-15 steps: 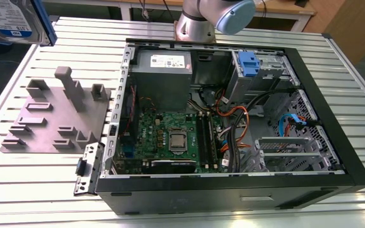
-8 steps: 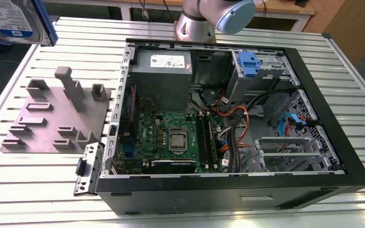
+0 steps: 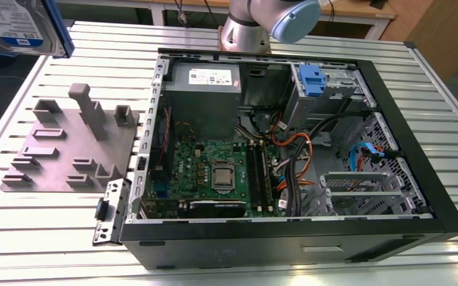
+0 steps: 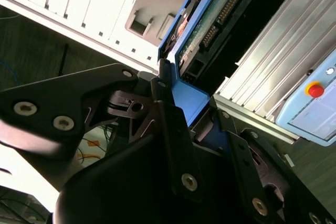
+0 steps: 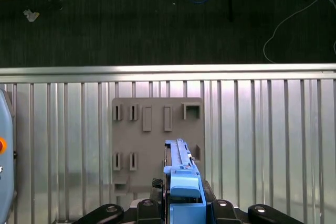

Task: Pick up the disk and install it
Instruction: 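Pick up the disk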

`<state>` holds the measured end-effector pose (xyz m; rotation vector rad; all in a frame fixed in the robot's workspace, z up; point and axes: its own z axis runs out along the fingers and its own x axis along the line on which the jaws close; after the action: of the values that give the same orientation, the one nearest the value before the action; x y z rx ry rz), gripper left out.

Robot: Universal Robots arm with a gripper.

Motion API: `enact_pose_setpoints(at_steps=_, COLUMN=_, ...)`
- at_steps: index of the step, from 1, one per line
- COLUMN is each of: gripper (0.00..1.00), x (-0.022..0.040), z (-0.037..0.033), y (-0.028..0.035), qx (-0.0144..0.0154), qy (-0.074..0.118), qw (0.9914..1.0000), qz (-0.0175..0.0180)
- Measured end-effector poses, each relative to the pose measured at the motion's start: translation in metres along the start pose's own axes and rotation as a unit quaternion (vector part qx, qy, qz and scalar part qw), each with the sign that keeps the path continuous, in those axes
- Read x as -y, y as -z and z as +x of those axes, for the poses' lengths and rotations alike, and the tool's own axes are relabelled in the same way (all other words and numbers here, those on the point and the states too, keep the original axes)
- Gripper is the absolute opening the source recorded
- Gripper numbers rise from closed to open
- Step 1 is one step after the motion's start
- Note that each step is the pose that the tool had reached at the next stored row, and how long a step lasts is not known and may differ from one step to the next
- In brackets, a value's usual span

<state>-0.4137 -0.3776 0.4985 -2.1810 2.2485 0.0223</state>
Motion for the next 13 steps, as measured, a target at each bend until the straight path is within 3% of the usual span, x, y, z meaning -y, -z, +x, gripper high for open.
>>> enact_pose_setpoints(at_steps=13, gripper=0.37, x=0.0039, z=-0.0001, y=0.0001, qx=0.0, qy=0.0, qw=1.0, qz=-0.0001)
